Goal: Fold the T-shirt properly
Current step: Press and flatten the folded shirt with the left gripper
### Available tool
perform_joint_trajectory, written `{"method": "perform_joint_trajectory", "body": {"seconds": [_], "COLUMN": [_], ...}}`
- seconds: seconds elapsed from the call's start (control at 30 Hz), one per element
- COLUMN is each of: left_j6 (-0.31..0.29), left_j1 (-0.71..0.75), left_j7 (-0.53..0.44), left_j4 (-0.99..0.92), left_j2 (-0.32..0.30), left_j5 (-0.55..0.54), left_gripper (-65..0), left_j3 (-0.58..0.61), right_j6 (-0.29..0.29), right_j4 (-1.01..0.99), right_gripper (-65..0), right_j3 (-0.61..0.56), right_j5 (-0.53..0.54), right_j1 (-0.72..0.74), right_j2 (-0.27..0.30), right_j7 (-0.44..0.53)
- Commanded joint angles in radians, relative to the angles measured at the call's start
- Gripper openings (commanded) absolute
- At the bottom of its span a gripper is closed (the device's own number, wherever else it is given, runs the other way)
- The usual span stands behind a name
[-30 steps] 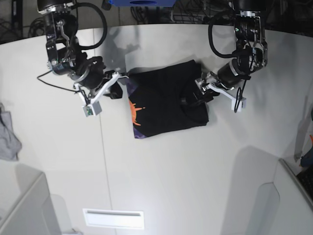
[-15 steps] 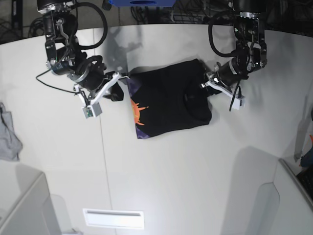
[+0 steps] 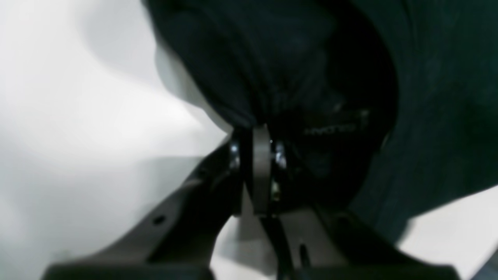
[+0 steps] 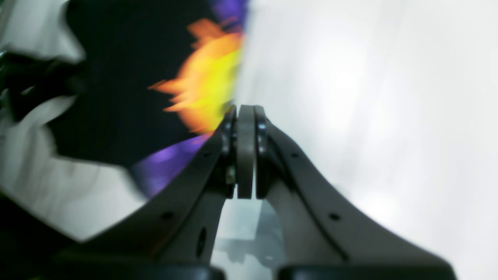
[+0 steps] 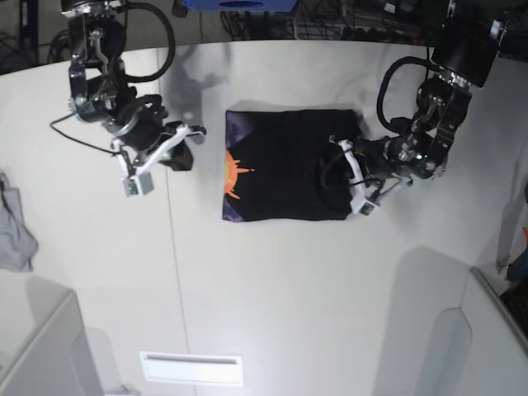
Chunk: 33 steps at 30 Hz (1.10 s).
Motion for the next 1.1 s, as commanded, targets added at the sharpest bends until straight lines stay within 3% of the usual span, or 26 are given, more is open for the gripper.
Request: {"method": "perform_joint_trajectory", "body": {"seconds": [0.0,0.17,0.3,0.4,0.6,0.63,0.8,1.07], "left_j6": [0.003,-0.003,-0.003,-0.003,-0.005,-0.015,-0.178,-0.279], "left_j1": [-0.024,-0.113,-0.175,-0.210,-0.238,-0.251,-0.304,-0.311], "left_j7": [0.031,0.028,0.011,-0.093,-0.329,-0.358,-0.398,-0.400], "left_j4": [0.020,0.088,0.086,0.086,0.078,0.075,0.032,-0.006], "left_j2": [-0.026,-0.032,-0.029,-0.034,-0.032,-0.029,0.046,0.152], "left_j5": [0.066,0.385,0.537,0.591,0.713,0.735,0.779,0.861], "left_gripper": [-65.0,-65.0,-65.0,-65.0,-65.0,-65.0,-65.0,-65.0], "left_j3": [0.050,0.280,0.418,0.484,0.502,0.516,0.538,0.532], "right_j6": [0.003,0.003,0.003,0.003,0.003,0.003,0.003,-0.002], "right_j4": [0.019,0.014,0.013,0.010,-0.030,-0.047,-0.099,-0.110], "right_gripper": [-65.0,-65.0,-65.0,-65.0,-65.0,-65.0,-65.0,-65.0], "right_j3": [0.018,0.100,0.136,0.166,0.205,0.218,0.228,0.235], "right_j5": [0.011,0.011,0.011,0.008,0.007,0.007,0.007,0.007], "right_j1": [0.009,-0.010,-0.030,-0.040,-0.051,-0.051,-0.051,-0.050], "right_j2": [-0.004,-0.006,-0.006,-0.004,-0.004,-0.006,-0.007,-0.029], "right_j7": [0.019,0.019,0.018,0.018,0.018,0.018,0.018,0.019]}}
